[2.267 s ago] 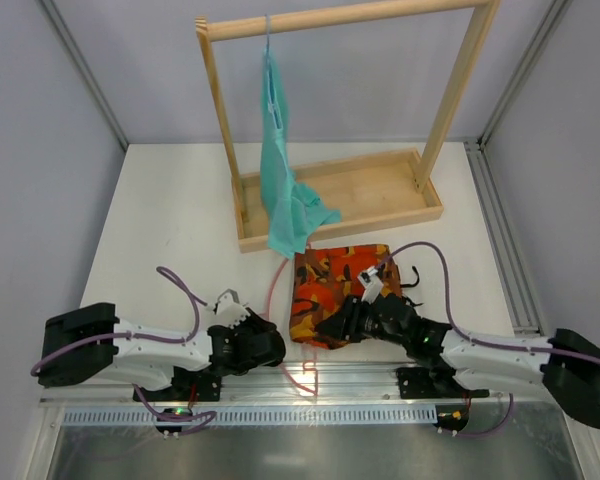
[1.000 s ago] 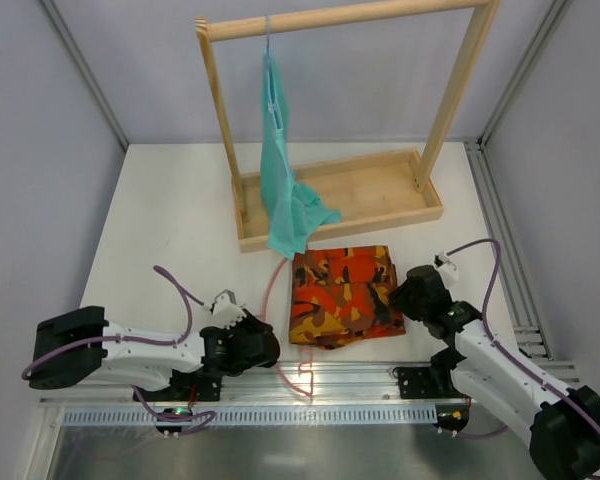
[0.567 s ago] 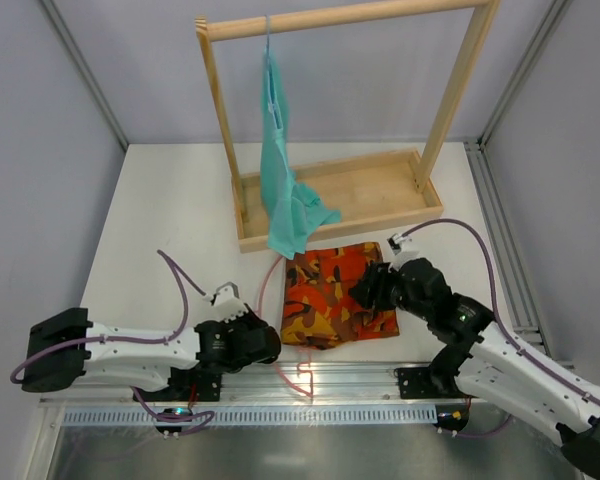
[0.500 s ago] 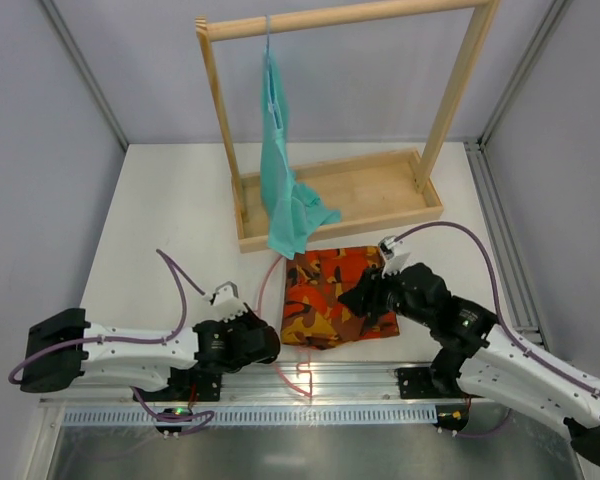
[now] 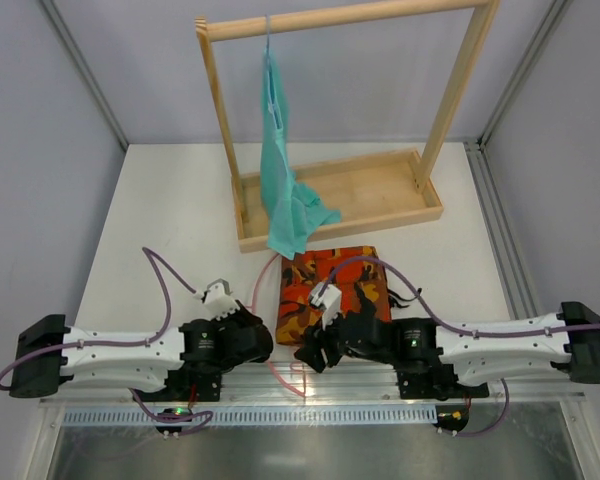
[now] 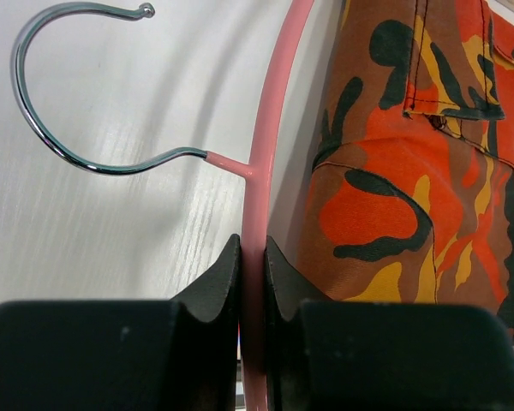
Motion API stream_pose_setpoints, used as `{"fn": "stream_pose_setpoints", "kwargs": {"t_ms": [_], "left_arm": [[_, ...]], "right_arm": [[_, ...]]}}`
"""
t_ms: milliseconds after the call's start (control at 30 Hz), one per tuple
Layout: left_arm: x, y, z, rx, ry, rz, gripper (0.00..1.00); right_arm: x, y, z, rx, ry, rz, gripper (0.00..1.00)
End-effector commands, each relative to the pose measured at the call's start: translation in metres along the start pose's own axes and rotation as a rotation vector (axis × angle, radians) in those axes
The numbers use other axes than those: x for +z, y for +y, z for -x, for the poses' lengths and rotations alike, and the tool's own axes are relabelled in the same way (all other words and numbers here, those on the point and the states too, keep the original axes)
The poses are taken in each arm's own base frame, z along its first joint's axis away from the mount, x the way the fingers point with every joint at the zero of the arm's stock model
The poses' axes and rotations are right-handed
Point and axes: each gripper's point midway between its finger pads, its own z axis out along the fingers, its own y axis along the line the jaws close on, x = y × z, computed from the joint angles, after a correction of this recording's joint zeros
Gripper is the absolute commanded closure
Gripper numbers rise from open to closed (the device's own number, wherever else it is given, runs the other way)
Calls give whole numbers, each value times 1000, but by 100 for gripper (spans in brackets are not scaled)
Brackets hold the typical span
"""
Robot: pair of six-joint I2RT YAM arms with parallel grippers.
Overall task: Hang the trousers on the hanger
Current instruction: Pass the hanger from the left arm to the right
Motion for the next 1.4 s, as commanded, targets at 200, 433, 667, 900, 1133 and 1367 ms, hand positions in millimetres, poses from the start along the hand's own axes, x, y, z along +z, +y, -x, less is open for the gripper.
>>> {"fn": "stream_pose_setpoints", "kwargs": {"t_ms": [200,433,667,900,1133,1367], "left_arm": [[-5,-18,28,-77,-110,-43,100],[-7,-22,30,-87,-110,-53,100],[-9,-21,34,-77,-114,-52,99],[-10,-17,35,-90,-111,-62,100],[-11,-8,39,-119,-121,-62,100],[-16,-17,37,-216,-76,-158,100]], "right_arm": [[46,69,19,-80,-115,83,43],[75,79,1,-95,-80,93,44],[87,88,-2,-84,-76,111,48],[76,104,-2,-88,-79,177,43],[74,114,8,-91,-103,164,43],[43,74,16,65,-203,61,43]]}}
